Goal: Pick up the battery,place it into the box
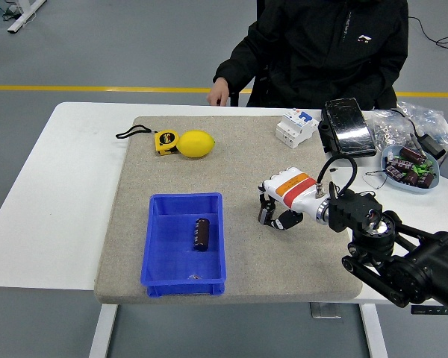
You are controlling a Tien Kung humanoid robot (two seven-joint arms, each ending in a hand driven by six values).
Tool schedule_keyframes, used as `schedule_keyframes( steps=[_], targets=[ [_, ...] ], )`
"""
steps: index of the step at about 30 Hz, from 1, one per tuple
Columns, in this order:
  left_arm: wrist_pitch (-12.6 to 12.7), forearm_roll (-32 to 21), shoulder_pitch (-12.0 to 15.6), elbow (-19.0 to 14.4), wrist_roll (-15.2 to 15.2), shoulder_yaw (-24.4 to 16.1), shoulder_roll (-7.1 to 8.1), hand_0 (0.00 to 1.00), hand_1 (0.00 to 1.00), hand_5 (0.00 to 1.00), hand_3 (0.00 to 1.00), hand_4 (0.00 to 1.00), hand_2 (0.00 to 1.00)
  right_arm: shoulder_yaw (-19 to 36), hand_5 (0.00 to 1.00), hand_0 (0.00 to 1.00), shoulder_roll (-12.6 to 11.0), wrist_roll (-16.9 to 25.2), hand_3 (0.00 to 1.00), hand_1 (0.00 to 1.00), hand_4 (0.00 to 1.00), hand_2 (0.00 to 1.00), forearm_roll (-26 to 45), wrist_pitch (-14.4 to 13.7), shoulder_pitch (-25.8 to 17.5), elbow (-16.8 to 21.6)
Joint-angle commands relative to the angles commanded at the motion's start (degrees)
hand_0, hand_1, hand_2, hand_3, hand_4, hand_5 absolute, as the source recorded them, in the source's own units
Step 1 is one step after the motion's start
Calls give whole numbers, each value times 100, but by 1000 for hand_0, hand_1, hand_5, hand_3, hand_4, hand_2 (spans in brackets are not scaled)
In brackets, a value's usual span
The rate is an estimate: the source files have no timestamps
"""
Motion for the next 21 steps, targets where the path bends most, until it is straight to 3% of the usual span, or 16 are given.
schedule_keyframes(
  steps=[21],
  targets=[
    [-4, 23, -5, 4, -6, -20, 1, 733, 699, 538, 584, 632, 654, 13, 162, 270, -8, -1, 463, 322, 872, 418, -2, 3, 19, 28]
  ],
)
